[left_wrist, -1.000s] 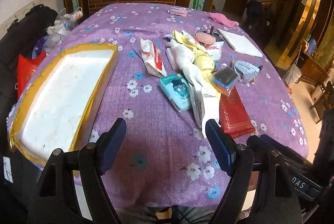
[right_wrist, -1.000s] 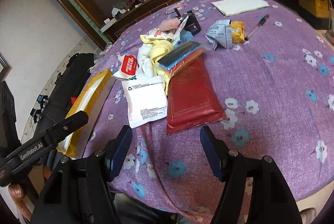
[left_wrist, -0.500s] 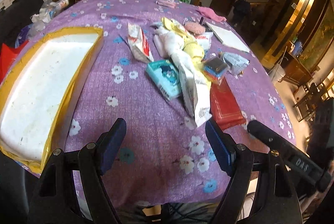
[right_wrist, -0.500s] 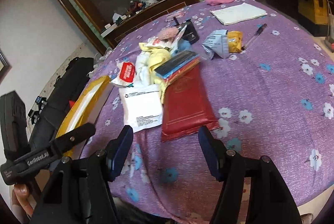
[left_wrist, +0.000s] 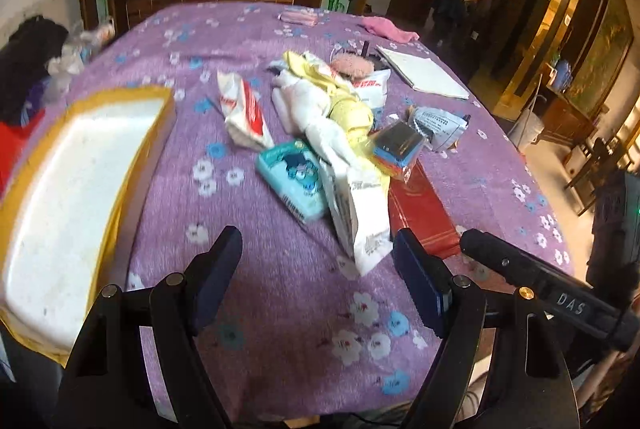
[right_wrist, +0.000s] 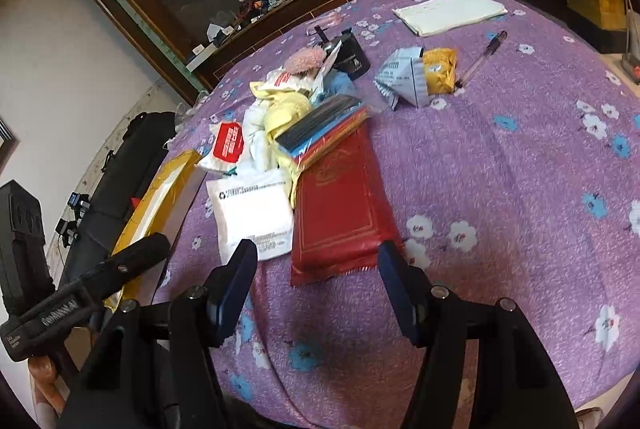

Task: Organize soft objects
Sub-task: 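Grasp the clear bag with dark item with right tool while left grasps white paper slip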

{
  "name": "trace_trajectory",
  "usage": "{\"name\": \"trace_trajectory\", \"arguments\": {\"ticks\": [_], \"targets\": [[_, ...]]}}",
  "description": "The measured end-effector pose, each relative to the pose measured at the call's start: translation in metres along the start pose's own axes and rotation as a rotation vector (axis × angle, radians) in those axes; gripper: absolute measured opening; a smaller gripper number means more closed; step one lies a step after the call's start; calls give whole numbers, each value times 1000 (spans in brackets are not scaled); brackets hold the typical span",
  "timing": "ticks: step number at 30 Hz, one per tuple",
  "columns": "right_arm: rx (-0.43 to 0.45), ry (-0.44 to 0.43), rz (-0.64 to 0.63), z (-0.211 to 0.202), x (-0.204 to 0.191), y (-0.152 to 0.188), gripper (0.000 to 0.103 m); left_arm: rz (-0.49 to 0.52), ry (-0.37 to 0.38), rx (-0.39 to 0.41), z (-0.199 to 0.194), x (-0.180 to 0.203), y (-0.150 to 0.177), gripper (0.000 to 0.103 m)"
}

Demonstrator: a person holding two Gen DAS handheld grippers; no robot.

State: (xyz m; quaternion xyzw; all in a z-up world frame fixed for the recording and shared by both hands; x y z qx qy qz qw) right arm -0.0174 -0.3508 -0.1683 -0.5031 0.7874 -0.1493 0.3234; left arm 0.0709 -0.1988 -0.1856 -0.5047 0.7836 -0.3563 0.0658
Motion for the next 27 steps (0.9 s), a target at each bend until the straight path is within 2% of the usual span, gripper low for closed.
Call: {"name": "trace_trajectory", "arguments": {"ticks": [7,10,15,23,27], "targets": [[-2,-30,22,4,-5,-11,63,80,-87,10,7,4,-11,79],[-29,-45,47,13,-4,-13,63,79,-71,21,5,3,-16,79],[-57,-64,87,27,-1,-16,63,100,-107,17,4,2,-19,79],[-88,-81,147,41,-2,-27,63,-17,21,45,-20,-4,-10,79],[-91,-56,197,54,-6,-49,63,-12,44,77,-31,-1,-13,79]]}}
Point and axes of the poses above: each gripper's, at about its wrist camera, not at the fingertips, and z roughly the way its jaws point, x to its right, y to its underside, the point moved 8 cm from there along z, roughly the way its jaws point, and after that the axes turned 14 degrees about y, right-handed, at the moved point
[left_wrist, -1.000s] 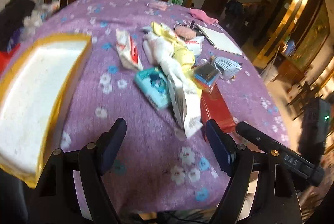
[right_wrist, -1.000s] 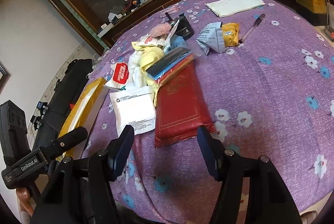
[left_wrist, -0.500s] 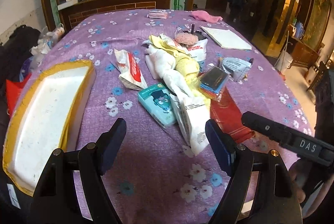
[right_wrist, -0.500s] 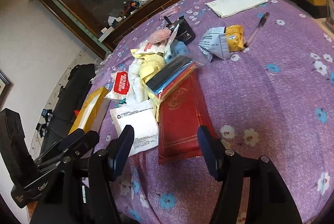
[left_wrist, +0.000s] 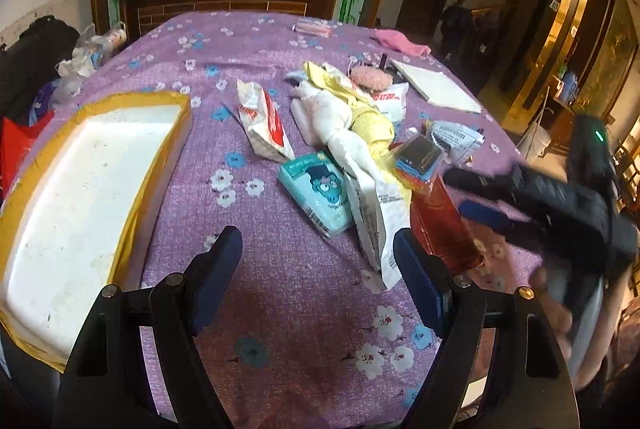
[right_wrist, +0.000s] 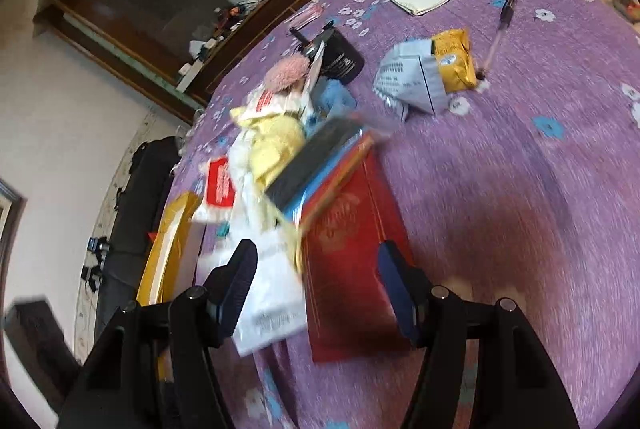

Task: Organize soft objects
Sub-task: 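Grasp the clear bag with dark item with right tool while left grasps white paper slip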

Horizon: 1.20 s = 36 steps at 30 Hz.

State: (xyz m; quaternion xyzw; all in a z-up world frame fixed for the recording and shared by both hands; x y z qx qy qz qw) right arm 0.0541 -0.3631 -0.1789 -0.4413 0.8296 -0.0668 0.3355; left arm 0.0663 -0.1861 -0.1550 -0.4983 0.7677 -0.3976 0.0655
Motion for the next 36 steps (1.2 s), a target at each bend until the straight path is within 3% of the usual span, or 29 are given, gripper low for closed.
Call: {"name": "trace_trajectory", "arguments": {"ticks": [4,7,9,11,13,16,19,23,25,27,29,30,33,34,35,36], "targets": [[-6,45,20,24,-12,-27,63,27,25,-14,-5,9,-1,79],[6,104,18,36,-17,-30,54,79,38,-27,0,16,-3,79],[83,165,-17,33,-16,-30,41,105,44,-42,5,21,-6,79],[107,127,3,29,-11,-26,31,125,74,-48,10,27,-10,79],[140,114,-1,20,-3,-23,28,147,106,-68,20,33,-14,79],[165,7,14,0,9,-16,25,182,97,-72,33,35,-24,79],[185,14,46,-13,36,-10,25,234,98,-94,52,37,-35,79],[196,38,49,-20,44,-10,25,309,116,-153,70,47,-30,77],[191,40,56,-20,45,-10,25,289,158,-209,75,50,-19,66],[198,39,56,-21,45,-9,25,271,178,-213,72,54,-12,66],[198,33,61,-22,45,-7,25,256,193,-241,74,57,-6,48],[196,27,67,-22,46,-7,25,243,184,-243,73,57,-4,45],[195,15,73,-22,47,-8,25,233,191,-211,68,61,-6,44],[198,18,73,-23,47,-8,25,207,202,-198,66,61,-7,38],[200,18,69,-23,46,-7,25,188,211,-190,65,62,-6,18],[202,14,54,-24,44,-6,25,180,200,-197,66,58,-8,11]]}}
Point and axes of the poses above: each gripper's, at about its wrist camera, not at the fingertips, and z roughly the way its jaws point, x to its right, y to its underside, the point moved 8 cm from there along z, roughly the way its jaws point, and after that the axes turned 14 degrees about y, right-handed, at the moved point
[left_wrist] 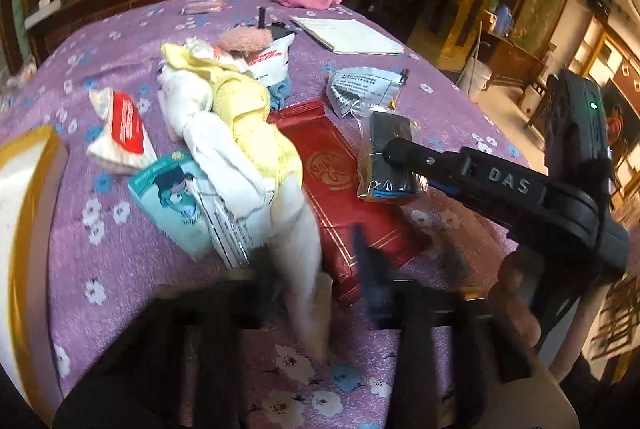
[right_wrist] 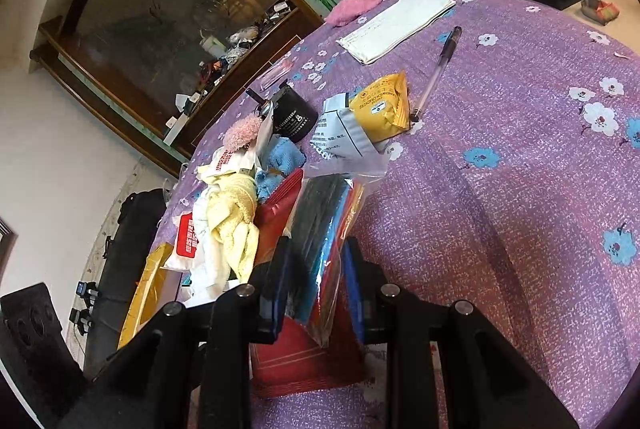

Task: Organize soft objects
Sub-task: 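Grasp the clear bag with dark item with right tool while left grasps white paper slip, then carry both items over the yellow-rimmed white box and open both tools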

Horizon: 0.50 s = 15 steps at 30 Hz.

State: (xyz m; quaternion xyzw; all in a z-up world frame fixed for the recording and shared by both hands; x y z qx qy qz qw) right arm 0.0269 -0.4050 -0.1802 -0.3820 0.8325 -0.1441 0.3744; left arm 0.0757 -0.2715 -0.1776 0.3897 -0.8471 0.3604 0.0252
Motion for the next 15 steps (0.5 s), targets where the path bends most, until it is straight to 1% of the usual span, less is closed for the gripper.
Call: {"name": "trace_trajectory", "arguments": {"ticks": [1,2,3,4,7,8,10,11,12,15], "targets": [[7,-4,-12,-1,-2,0,25,-15,-6,0,1,-1,2,10],[16,1,-24,-4,-4,1,25,-46,3,9,1,-1,4,8],[19,4,-25,-5,-4,3,25,-83,38,19,-4,-4,3,8],[19,-2,-18,-7,-5,5,25,-94,65,30,-9,3,8,8],[18,-67,-6,-19,-16,13,25,-163,158,42,-35,-1,11,8],[24,-99,-13,-26,-25,15,25,-178,169,51,-43,-3,13,8],[46,-144,-64,-38,-45,21,25,-219,166,79,-67,-15,13,8],[43,-161,-99,-42,-60,26,25,-244,167,105,-83,-23,14,8],[32,-175,-118,-43,-71,30,25,-267,152,138,-102,-34,15,8],[-45,-243,-190,-36,-114,53,25,-304,39,216,-150,-68,26,8]]}}
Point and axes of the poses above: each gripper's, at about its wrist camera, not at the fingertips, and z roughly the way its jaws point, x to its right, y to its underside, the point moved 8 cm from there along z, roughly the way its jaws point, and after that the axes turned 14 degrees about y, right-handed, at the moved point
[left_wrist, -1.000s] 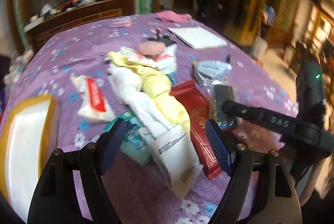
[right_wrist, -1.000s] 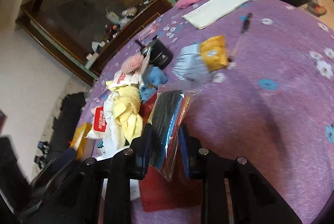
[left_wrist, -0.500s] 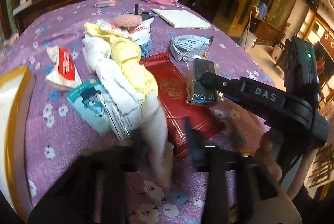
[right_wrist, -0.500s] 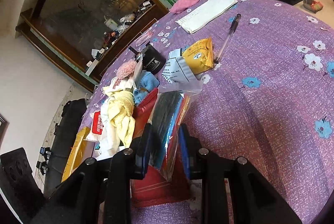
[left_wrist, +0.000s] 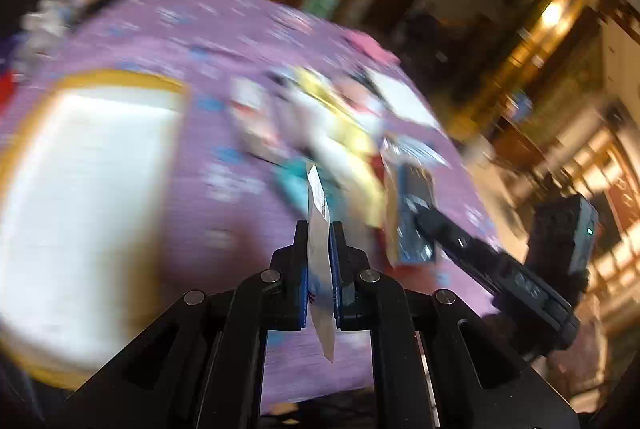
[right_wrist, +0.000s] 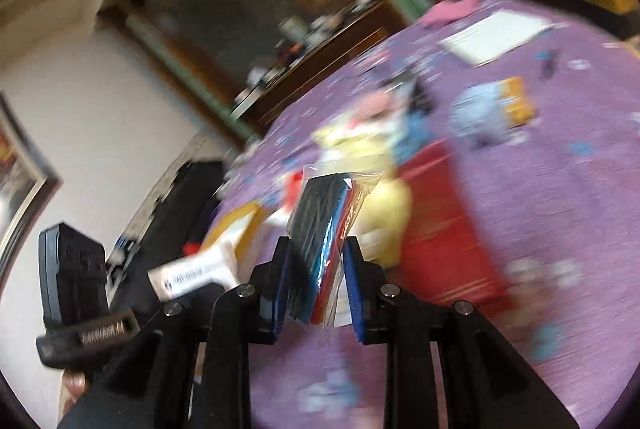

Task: Organize soft objects
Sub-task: 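Carry both items over the yellow-rimmed white box and open both tools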

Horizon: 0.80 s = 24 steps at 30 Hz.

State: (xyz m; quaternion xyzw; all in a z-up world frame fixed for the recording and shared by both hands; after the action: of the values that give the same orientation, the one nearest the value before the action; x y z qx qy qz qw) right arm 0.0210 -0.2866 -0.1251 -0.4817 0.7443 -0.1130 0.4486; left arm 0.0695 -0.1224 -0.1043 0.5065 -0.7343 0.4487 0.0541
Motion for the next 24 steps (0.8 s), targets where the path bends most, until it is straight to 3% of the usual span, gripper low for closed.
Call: {"name": "trace_trajectory", "arguments": {"ticks": [5,9,14,18,21,22,24], "targets": [[-130,-94,-156,41,-79,31,25,-54,-195,85,-57,-67,-5,8],[-229,-130,-268,79,-131,56,25,-122,-277,87,-74,-111,6,8],[-297,-114,-396,111,-170,90,25,-177,-311,20,-77,-148,25,8],[-306,-36,-516,124,-182,110,25,-263,-270,30,-81,-166,34,8],[-280,1,-526,128,-182,113,28,-307,-243,34,-83,-173,35,9],[-269,2,-535,128,-184,113,28,-315,-232,28,-83,-174,35,14],[-259,-6,-550,118,-183,118,34,-310,-258,16,-85,-175,36,35]]}}
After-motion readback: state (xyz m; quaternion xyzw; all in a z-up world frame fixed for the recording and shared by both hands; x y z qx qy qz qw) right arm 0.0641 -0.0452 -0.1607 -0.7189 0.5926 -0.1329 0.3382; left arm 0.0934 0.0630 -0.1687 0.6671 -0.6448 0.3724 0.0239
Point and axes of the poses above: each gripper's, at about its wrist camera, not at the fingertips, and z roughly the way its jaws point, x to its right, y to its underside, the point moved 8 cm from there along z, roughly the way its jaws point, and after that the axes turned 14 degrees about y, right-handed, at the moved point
